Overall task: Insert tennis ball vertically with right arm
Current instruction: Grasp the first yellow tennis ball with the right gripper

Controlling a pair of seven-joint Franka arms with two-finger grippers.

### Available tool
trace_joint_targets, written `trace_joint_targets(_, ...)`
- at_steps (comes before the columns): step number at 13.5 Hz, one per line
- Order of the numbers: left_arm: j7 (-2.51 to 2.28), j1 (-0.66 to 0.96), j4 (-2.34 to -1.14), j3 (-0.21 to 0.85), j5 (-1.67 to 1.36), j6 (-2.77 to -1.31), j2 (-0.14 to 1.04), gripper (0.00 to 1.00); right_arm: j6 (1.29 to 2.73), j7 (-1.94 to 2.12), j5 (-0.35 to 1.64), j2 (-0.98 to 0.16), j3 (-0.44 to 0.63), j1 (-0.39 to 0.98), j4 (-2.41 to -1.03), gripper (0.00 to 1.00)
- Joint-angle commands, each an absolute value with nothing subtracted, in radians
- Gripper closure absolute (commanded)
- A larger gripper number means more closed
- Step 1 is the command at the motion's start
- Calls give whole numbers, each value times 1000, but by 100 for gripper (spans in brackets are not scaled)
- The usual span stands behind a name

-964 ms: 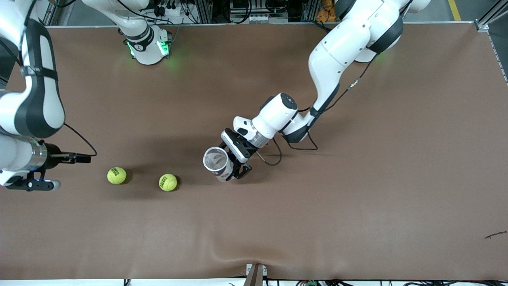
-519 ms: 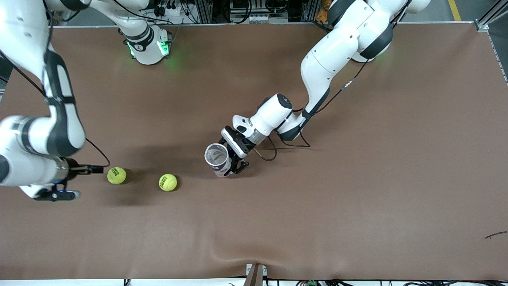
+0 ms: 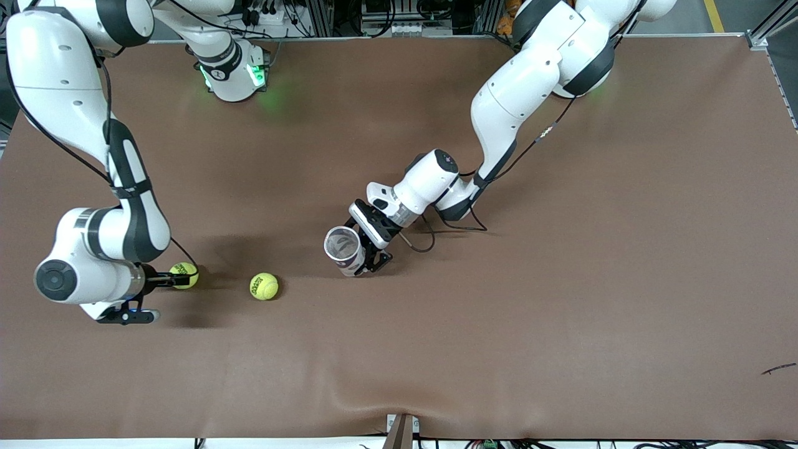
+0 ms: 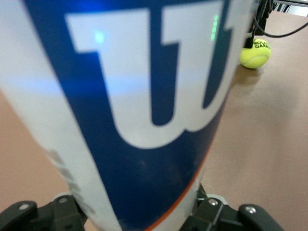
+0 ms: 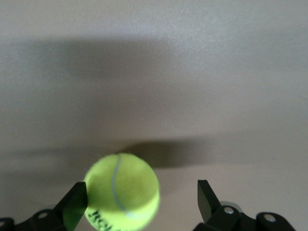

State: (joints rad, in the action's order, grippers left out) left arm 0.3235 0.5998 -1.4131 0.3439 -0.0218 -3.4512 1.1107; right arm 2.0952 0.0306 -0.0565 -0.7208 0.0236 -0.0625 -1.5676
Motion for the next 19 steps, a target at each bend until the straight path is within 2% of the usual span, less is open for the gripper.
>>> trace_joint_targets(1,324,615,-1405,333,-28,-3467,1118,20,2132,8,-52,-709,20,-64,-1608,0)
trace_joint_targets(11,327,626,-1405,330,-26,-3467,1138,19,2083,6,-49,-712,18,-72,-1638,0)
trace_joint_targets(12,327,632,-1405,315,-26,-3467,1138,20,2083,8,-46,-712,18,-74,-1637,13)
trace_joint_targets(13,325,646,-1405,298,-28,-3467,1138,20,2088,8,-43,-710,18,-74,-1634,35)
trace_joint_targets(14,324,649,-1404,296,-31,-3467,1138,20,2095,6,-34,-710,18,-75,-1626,50)
trace_joint_targets(15,324,649,-1404,296,-31,-3467,1138,20,2097,6,-23,-710,18,-75,-1620,58)
trace_joint_targets(16,324,649,-1402,296,-31,-3467,1138,19,2097,6,-21,-709,18,-75,-1611,64)
trace_joint_targets(19,321,650,-1401,296,-31,-3467,1138,19,2088,5,-21,-690,17,-61,-1597,62)
